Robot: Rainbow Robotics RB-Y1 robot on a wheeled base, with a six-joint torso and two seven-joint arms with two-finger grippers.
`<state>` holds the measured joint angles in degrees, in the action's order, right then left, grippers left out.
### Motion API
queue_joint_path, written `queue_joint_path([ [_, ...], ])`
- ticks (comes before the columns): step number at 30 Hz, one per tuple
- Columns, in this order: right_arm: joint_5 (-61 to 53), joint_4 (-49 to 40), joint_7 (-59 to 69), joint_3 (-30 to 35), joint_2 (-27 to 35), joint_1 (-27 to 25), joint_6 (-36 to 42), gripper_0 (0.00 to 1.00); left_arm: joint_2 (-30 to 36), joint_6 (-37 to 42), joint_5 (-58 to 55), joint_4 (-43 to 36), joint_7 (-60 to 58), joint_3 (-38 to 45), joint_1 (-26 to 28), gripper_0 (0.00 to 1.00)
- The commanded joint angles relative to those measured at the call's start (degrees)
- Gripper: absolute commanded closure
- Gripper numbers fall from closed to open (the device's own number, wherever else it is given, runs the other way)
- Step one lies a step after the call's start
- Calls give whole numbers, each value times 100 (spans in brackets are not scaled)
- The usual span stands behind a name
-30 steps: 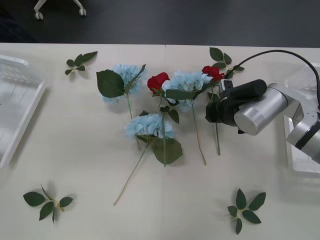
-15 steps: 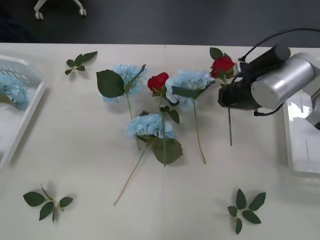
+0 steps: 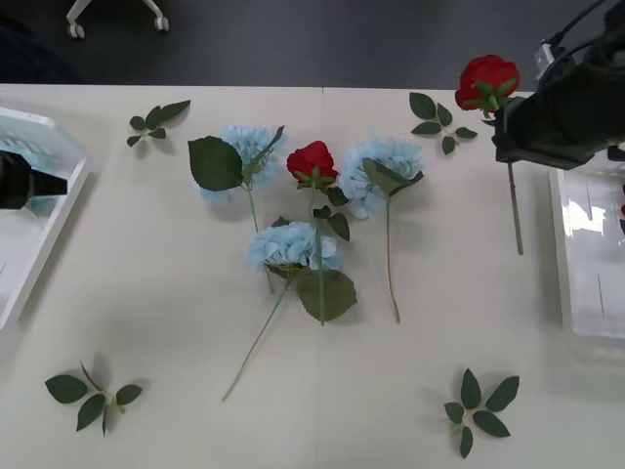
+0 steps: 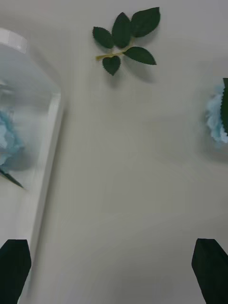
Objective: Put the red flowers into the right box and the blue flowers into the left box
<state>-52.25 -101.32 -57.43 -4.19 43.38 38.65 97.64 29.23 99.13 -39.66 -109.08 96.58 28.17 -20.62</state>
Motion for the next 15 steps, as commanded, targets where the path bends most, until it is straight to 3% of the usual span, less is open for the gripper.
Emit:
queue_joint_path([
  [1,-181,-327,-796,559,399,151,554,100,-383,9,468,-773,-1010,-514,146,0],
  [4,-207,-353,-1148,884,698,142,861,100,-743,9,820,-1072,-1440,-839,163,0],
  [10,-84,-230,-1798,902,1419,46,844,100,-1253,-70,1435,-1247,-1880,-1446,146,0],
  [15,-110,-107,-2176,1016,1964,-508,527,100,-1481,-245,2059,-1221,-2355,-2105,84,0],
])
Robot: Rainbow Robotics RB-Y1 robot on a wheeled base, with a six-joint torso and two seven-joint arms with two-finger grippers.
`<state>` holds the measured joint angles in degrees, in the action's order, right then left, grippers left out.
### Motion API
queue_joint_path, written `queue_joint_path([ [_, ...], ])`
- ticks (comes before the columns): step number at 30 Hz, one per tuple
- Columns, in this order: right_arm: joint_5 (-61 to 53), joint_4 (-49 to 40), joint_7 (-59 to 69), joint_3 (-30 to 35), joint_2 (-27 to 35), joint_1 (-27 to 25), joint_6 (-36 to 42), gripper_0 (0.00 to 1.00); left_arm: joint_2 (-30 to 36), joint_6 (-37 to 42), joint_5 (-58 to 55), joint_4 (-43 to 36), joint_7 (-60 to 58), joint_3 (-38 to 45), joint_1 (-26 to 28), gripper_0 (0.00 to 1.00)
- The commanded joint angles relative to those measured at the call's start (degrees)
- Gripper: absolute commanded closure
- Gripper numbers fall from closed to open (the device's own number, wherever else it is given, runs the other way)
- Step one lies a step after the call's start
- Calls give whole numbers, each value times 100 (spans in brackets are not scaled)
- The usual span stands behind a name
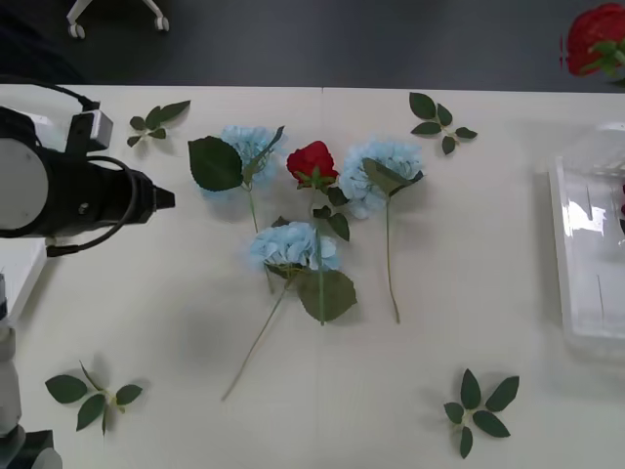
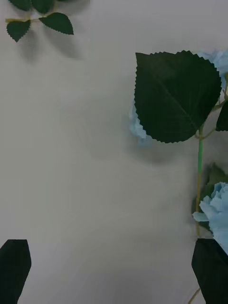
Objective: Put the red flowers into the right box and the blue flowers into the left box
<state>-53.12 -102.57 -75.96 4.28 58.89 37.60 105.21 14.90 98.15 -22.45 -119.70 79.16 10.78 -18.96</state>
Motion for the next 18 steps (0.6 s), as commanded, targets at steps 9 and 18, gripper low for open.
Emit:
queue_joint_path([
  [9,-102,352,-1008,1339,809,-2354,-1222,100,-260,-675,1164,386,-1439,-1412,-310,0],
  [18,-67,1195,-1623,2016,685,-3171,-2241,100,-391,-877,1490,1352,-1694,-1852,-811,0],
])
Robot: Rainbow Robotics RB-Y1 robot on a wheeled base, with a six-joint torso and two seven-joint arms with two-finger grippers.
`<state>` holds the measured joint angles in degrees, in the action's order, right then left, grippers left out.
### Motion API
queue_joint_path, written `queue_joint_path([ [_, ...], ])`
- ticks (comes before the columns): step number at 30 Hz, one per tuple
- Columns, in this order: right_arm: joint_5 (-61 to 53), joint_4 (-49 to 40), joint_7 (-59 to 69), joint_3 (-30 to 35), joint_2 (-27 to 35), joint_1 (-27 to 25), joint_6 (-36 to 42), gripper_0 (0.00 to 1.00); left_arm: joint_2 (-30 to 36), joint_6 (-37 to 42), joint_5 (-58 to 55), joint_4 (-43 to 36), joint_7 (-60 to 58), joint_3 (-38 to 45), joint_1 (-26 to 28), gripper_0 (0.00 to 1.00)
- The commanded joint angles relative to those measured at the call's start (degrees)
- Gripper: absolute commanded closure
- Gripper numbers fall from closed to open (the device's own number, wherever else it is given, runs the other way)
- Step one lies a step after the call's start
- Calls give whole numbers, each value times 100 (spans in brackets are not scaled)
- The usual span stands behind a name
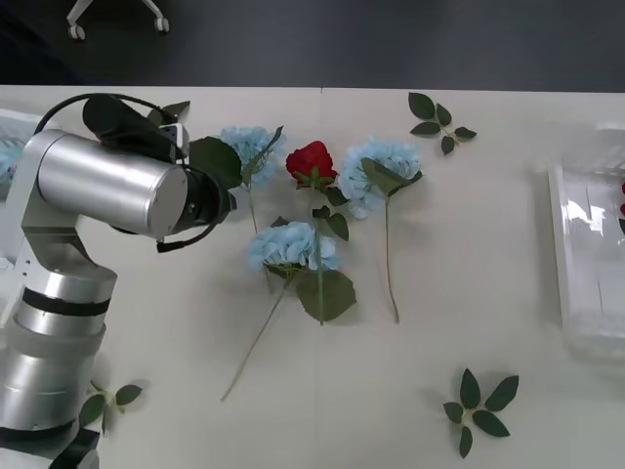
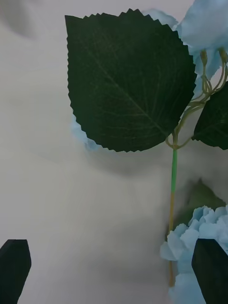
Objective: Put the red flowers into the right box and the blue flowers into the left box
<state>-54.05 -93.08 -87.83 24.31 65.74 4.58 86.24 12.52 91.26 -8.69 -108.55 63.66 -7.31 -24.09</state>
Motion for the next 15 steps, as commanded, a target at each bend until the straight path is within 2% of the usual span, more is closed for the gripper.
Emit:
queue_joint_path([
  [1,26,387,-454,3,-8,113,-538,100,-197,-276,131,387,-152,-69,-342,0],
  [3,17,545,-480,-23,-44,95,-810,100,-259,-390,166,589,-161,-86,-412,0],
  [15,298,800,-445,-1209,-422,218,-2261,100,-505,-1031,201,1380,-161,-279,-465,0],
])
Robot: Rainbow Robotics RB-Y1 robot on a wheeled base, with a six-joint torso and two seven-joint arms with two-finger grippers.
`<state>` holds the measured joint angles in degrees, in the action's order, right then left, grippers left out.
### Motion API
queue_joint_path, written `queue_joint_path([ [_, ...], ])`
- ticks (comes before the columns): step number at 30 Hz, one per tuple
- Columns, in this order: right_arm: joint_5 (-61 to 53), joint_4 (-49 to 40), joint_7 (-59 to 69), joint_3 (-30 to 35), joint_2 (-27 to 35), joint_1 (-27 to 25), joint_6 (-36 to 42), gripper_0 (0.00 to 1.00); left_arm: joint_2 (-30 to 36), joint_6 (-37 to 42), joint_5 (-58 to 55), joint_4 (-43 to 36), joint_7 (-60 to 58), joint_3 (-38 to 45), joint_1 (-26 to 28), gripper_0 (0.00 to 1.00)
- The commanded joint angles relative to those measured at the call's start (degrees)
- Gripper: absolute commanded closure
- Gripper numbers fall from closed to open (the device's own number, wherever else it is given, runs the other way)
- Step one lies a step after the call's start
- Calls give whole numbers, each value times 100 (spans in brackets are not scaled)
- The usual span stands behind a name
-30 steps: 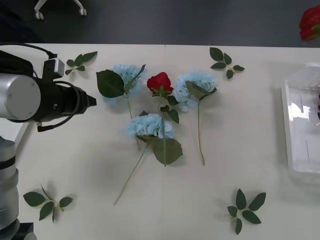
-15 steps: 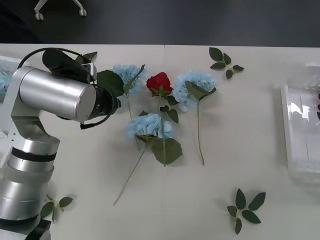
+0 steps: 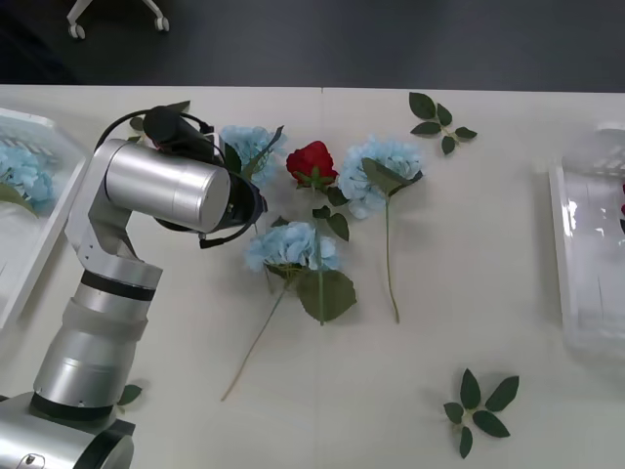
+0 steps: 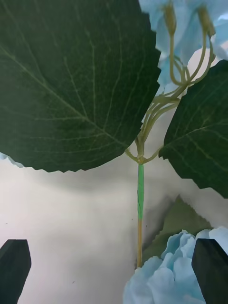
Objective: Put the red flowers into the right box and the blue flowers into the left box
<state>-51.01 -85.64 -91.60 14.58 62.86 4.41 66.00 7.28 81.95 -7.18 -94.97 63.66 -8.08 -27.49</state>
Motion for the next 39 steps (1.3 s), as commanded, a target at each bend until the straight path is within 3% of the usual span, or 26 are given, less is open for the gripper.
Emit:
queue_joint_path([
  [1,-14,83,-59,-325,-169,271,-298,100,19,-136,59,49,-170,-238,-125,0],
  [6,30,241,-33,-623,-344,350,-606,100,19,-426,147,277,-214,-423,-125,0],
  [22,628,338,143,-632,-757,350,-676,99,-227,-1032,543,901,-240,-475,-169,0],
  [24,628,364,152,-632,-749,350,-676,64,-227,-1032,569,936,-240,-475,-169,0],
  [25,637,373,143,-632,-749,350,-676,52,-236,-1041,587,963,-231,-493,-169,0],
  [27,672,364,152,-641,-749,332,-676,38,-236,-1076,595,998,-240,-519,-169,0],
  [39,610,197,143,-597,-749,323,-588,37,-236,-1226,648,1183,-240,-642,-178,0],
])
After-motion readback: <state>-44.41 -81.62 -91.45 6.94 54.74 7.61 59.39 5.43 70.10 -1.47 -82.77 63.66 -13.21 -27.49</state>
